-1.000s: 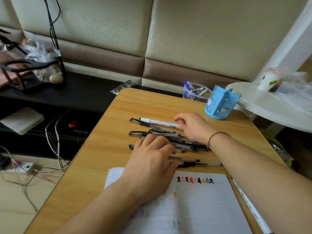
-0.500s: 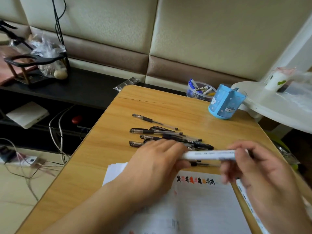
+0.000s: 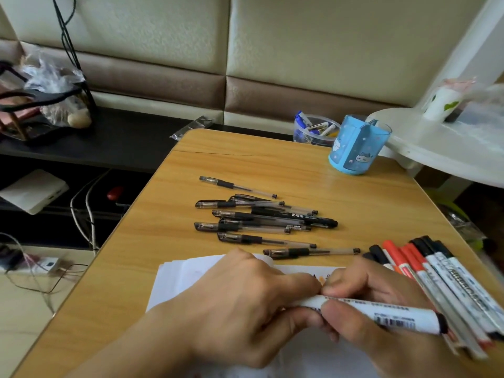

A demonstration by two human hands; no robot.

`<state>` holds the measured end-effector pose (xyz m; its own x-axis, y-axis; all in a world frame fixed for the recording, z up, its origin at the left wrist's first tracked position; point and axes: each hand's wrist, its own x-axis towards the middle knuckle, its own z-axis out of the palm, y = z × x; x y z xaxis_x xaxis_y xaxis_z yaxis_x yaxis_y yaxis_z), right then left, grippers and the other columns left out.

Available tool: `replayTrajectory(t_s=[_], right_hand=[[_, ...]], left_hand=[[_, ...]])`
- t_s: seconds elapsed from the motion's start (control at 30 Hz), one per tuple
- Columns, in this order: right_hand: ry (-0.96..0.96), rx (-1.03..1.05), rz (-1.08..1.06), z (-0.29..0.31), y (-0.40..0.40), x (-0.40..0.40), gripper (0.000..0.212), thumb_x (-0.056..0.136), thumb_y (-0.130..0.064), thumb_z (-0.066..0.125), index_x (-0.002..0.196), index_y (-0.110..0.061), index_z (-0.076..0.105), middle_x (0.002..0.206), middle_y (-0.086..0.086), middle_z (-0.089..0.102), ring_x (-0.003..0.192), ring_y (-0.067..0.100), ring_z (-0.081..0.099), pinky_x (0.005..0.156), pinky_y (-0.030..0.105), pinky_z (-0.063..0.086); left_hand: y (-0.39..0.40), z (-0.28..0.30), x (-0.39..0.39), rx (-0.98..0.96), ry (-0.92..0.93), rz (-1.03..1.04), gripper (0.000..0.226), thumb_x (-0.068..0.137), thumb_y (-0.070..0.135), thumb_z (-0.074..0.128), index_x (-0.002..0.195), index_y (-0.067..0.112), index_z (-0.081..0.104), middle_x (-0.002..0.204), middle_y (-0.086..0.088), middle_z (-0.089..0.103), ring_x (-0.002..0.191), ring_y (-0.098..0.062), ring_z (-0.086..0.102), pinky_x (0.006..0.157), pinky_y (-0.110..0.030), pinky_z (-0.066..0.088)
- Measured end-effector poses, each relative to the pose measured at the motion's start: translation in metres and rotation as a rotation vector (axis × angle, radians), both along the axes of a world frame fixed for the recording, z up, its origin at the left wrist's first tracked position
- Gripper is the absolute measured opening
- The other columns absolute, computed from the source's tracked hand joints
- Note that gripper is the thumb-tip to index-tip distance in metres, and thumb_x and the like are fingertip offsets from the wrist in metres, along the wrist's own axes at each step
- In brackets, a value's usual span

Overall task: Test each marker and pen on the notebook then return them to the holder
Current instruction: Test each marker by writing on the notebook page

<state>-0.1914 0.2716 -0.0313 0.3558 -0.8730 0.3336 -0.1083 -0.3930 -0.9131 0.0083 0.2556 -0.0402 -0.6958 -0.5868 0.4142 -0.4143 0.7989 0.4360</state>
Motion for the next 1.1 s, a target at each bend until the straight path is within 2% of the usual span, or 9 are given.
replayTrajectory(t_s=[0.03, 0.1, 0.13, 0.23, 0.37, 0.5, 0.63, 0.77, 1.1], right_hand=[[0.184, -0.014, 0.054, 0.001, -0.008, 0.006, 0.023, 0.083, -0.038, 0.071, 0.061, -0.031, 0.065, 0.061, -0.004, 0.058, 0.053, -0.004, 0.060, 0.058, 0.019, 0.047], [0.568, 0.083, 0.208, -0.003, -0.008, 0.003, 0.062, 0.095, -0.018, 0.057, 0.035, -0.034, 0.060, 0.062, 0.001, 0.046, 0.042, -0.014, 0.053, 0.068, 0.020, 0.048], [0.540, 0.126, 0.216, 0.002, -0.006, 0.002, 0.065, 0.095, -0.013, 0.058, 0.034, -0.035, 0.060, 0.064, 0.008, 0.048, 0.042, -0.011, 0.055, 0.067, 0.018, 0.047], [0.034, -0.091, -0.014, 0.000, 0.005, -0.012, 0.007, 0.080, -0.025, 0.073, 0.075, -0.023, 0.068, 0.066, 0.002, 0.065, 0.051, 0.014, 0.061, 0.047, 0.027, 0.049], [-0.251, 0.035, -0.149, -0.015, 0.003, -0.018, 0.020, 0.074, -0.039, 0.073, 0.075, -0.019, 0.068, 0.050, 0.007, 0.056, 0.044, 0.023, 0.052, 0.049, 0.026, 0.045], [-0.117, 0.203, -0.160, -0.015, 0.001, -0.010, 0.038, 0.063, -0.045, 0.082, 0.083, -0.015, 0.070, 0.061, 0.013, 0.062, 0.054, 0.027, 0.056, 0.046, 0.033, 0.046], [0.040, 0.182, -0.195, -0.023, 0.003, -0.002, 0.019, 0.068, -0.035, 0.069, 0.076, -0.019, 0.064, 0.056, 0.011, 0.060, 0.047, 0.027, 0.050, 0.042, 0.037, 0.041], [0.084, 0.123, -0.259, -0.035, 0.004, 0.002, 0.022, 0.075, -0.039, 0.065, 0.071, -0.019, 0.057, 0.048, 0.006, 0.050, 0.043, 0.030, 0.038, 0.039, 0.045, 0.032], [0.180, 0.067, -0.284, -0.038, 0.001, 0.001, 0.024, 0.076, -0.043, 0.063, 0.069, -0.021, 0.055, 0.050, 0.005, 0.050, 0.044, 0.016, 0.040, 0.043, 0.035, 0.032]], left_hand=[[-0.001, 0.000, 0.001, 0.014, 0.017, -0.008, 0.031, 0.097, 0.042, 0.048, 0.110, 0.022, 0.068, 0.062, 0.000, 0.056, 0.053, -0.016, 0.037, 0.047, -0.028, 0.027], [-0.002, -0.001, 0.002, 0.030, 0.029, -0.011, 0.033, 0.096, 0.046, 0.049, 0.113, 0.025, 0.069, 0.061, -0.001, 0.058, 0.053, -0.016, 0.043, 0.044, -0.028, 0.030], [-0.003, -0.002, 0.002, 0.032, 0.026, -0.002, 0.033, 0.096, 0.048, 0.050, 0.113, 0.026, 0.068, 0.060, 0.000, 0.059, 0.053, -0.015, 0.044, 0.044, -0.027, 0.031], [-0.005, -0.003, 0.002, 0.106, 0.015, 0.092, 0.044, 0.083, 0.065, 0.060, 0.115, 0.036, 0.056, 0.047, 0.007, 0.045, 0.045, -0.005, 0.040, 0.044, -0.019, 0.024], [-0.012, -0.001, 0.013, 0.194, -0.124, 0.297, 0.067, 0.059, 0.082, 0.065, 0.108, 0.046, 0.038, 0.049, 0.007, 0.046, 0.048, -0.005, 0.043, 0.046, -0.018, 0.022], [-0.018, 0.001, 0.022, 0.239, -0.326, 0.326, 0.066, 0.056, 0.086, 0.060, 0.103, 0.047, 0.035, 0.066, 0.033, 0.053, 0.056, 0.000, 0.047, 0.046, -0.020, 0.023], [-0.019, 0.004, 0.022, 0.254, -0.365, 0.320, 0.061, 0.057, 0.086, 0.061, 0.099, 0.048, 0.039, 0.051, 0.012, 0.048, 0.052, 0.002, 0.046, 0.047, -0.017, 0.025], [-0.020, 0.001, 0.024, 0.240, -0.382, 0.334, 0.063, 0.057, 0.086, 0.060, 0.102, 0.046, 0.041, 0.050, 0.009, 0.046, 0.053, 0.003, 0.046, 0.048, -0.020, 0.026], [-0.021, -0.001, 0.024, 0.208, -0.401, 0.344, 0.063, 0.057, 0.087, 0.058, 0.101, 0.046, 0.040, 0.054, 0.007, 0.048, 0.053, -0.005, 0.047, 0.049, -0.020, 0.027]])
